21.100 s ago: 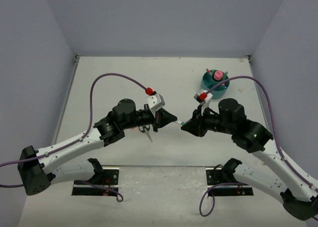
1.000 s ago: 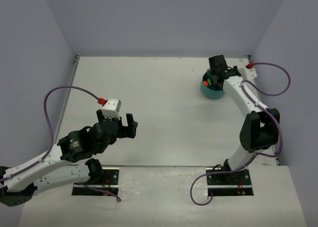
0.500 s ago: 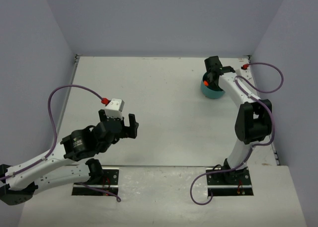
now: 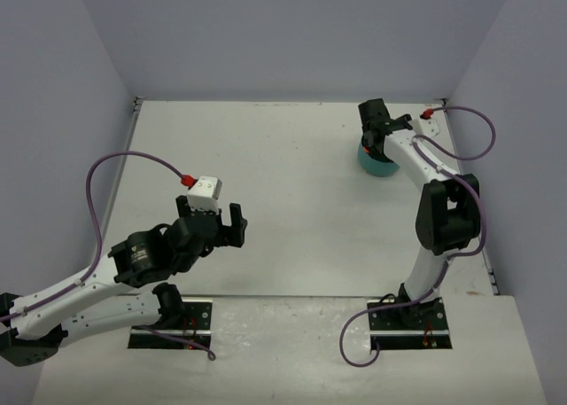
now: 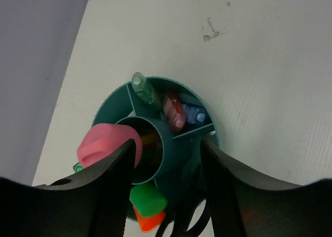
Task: Sort the stationery into containers
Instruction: Place the scissors in the storage box, then reset both arms
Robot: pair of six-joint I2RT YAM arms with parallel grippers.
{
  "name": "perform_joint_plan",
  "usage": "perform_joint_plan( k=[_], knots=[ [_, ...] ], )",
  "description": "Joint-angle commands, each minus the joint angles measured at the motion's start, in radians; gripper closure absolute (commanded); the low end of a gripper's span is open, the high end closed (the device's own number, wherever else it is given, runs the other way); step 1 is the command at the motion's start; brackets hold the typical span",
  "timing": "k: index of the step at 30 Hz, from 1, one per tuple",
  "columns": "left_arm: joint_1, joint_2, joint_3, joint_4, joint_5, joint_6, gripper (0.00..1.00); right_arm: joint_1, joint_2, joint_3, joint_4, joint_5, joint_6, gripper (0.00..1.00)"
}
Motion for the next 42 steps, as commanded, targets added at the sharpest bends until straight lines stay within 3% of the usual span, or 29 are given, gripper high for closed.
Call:
perform_joint_plan(
  k=[1,6,8,10,12,18,22,27,30,31,33,35,38,42],
  knots=[
    [-0.001,-0.008,-0.002,0.012,-0.018,0.025,0.00,0.005,-0.067,-0.040,0.105,-0.010,-0.048,0.39],
    [0.000,-0.006,0.013,-0.021,-0.087,-0.022,0.00,0.005,-0.233,-0.158,0.195,-0.014,-0.143,0.34],
    [0.002,0.011,0.029,-0.069,-0.133,-0.080,0.00,0.005,-0.333,-0.259,0.292,-0.040,-0.326,0.23],
    [0.005,0.025,0.045,-0.126,-0.200,-0.143,0.00,0.005,-0.469,-0.343,0.467,-0.147,-0.604,0.03],
    [0.006,0.040,0.070,-0.207,-0.260,-0.230,0.00,0.005,-0.567,-0.387,0.533,-0.326,-0.837,0.01],
    [0.008,0.039,0.098,-0.334,-0.365,-0.378,0.00,0.023,-0.849,-0.436,0.299,-0.665,-1.038,0.01],
    [0.008,0.029,0.088,-0.284,-0.390,-0.260,0.00,0.085,-1.110,-0.536,0.253,-0.663,-1.103,0.01],
    [0.026,0.084,0.103,-0.200,-0.463,-0.124,0.00,0.099,-1.272,-0.579,0.145,-0.740,-1.165,0.01],
    [0.246,0.153,0.101,0.026,-0.293,0.073,0.00,0.098,-1.280,-0.554,0.057,-0.779,-1.164,0.01],
    [0.325,0.165,0.096,0.087,-0.121,0.120,0.00,0.100,-1.282,-0.552,0.047,-0.781,-1.165,0.01],
    [0.524,0.169,0.106,0.195,0.081,0.164,0.00,0.100,-1.294,-0.556,0.046,-0.760,-1.162,0.01],
    [0.621,0.147,0.116,0.248,0.239,0.180,0.00,0.099,-1.318,-0.561,0.049,-0.730,-1.157,0.01],
    [0.702,0.081,0.100,0.299,0.176,0.207,0.00,0.099,-1.374,-0.581,0.063,-0.657,-1.153,0.01],
    [0.758,0.015,0.049,0.279,0.234,0.297,0.00,0.100,-1.462,-0.638,0.111,-0.672,-1.170,0.01]
  ],
)
